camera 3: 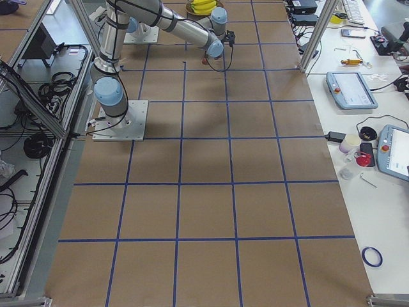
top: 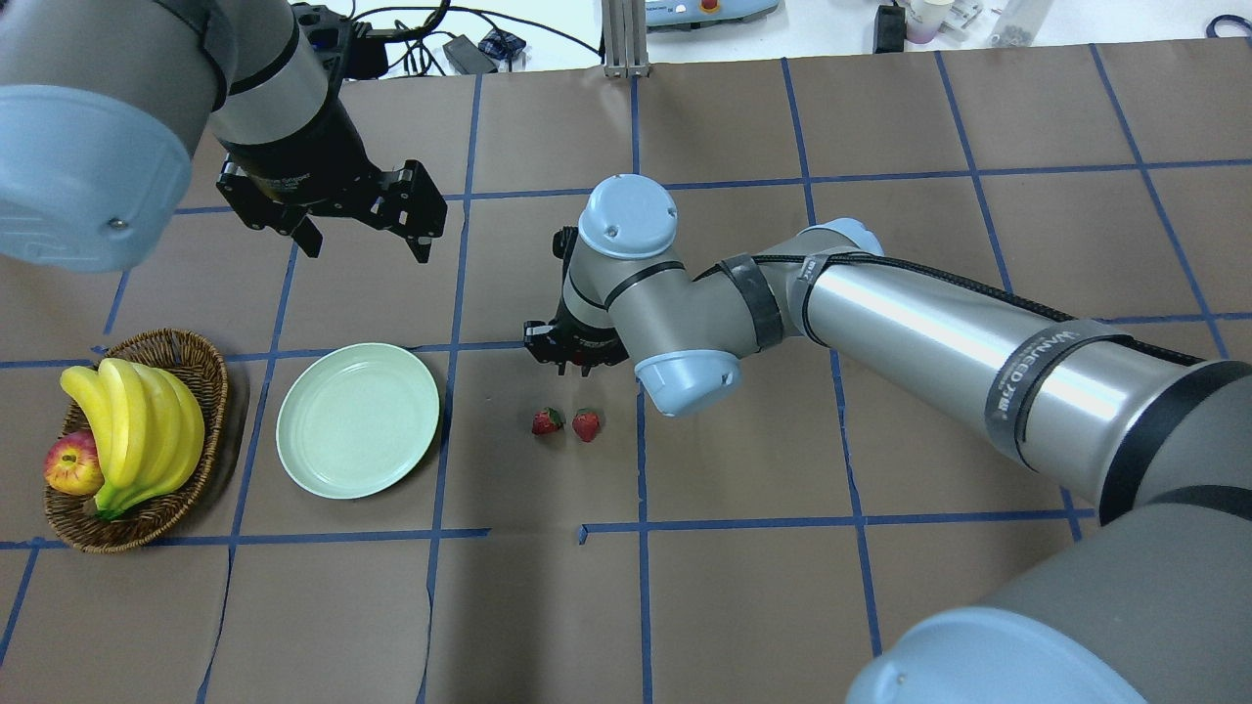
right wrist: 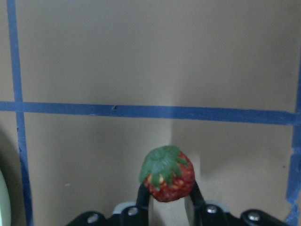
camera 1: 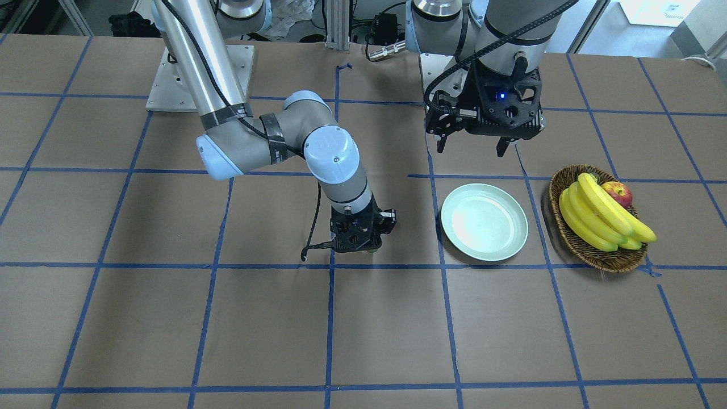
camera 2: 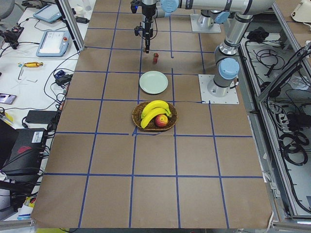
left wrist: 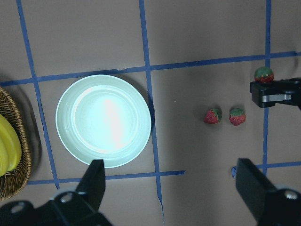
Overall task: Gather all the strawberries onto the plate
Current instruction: 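Carry the strawberry to the other two and release it with the right gripper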
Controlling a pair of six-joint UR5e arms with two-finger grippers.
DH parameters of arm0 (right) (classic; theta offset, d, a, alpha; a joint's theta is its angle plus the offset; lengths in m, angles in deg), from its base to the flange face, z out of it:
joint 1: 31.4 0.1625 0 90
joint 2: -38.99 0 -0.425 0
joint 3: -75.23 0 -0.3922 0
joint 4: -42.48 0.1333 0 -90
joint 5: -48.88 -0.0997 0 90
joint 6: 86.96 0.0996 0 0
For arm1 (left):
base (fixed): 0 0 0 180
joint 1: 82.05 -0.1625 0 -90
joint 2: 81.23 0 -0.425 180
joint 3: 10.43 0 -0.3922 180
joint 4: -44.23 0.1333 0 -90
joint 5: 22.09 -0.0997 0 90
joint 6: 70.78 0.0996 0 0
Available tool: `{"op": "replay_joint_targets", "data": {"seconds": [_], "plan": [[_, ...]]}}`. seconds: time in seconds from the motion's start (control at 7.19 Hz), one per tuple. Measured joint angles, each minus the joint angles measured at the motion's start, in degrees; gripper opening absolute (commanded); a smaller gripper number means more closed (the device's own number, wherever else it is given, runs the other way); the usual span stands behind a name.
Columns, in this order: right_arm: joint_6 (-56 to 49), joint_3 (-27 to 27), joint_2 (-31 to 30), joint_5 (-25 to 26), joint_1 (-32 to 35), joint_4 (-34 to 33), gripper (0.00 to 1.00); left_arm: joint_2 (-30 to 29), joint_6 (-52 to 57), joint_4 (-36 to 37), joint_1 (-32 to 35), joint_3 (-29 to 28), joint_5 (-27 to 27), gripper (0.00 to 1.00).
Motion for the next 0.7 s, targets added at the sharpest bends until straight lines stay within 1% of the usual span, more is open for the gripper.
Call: {"op": "replay_joint_targets", "data": {"seconds": [0.14, 0.7], "plan": [[0.2, -0.2, 0.5, -0.5, 0.3, 0.3, 0.99, 0.0, 0.0, 0.0, 0.0, 0.0, 0.0, 1.00], [-0.1, -0.3, 0.1, -0.1, 0.4, 1.2, 1.00, 0.0, 0.0, 0.0, 0.0, 0.0, -0.1, 1.00]]}}
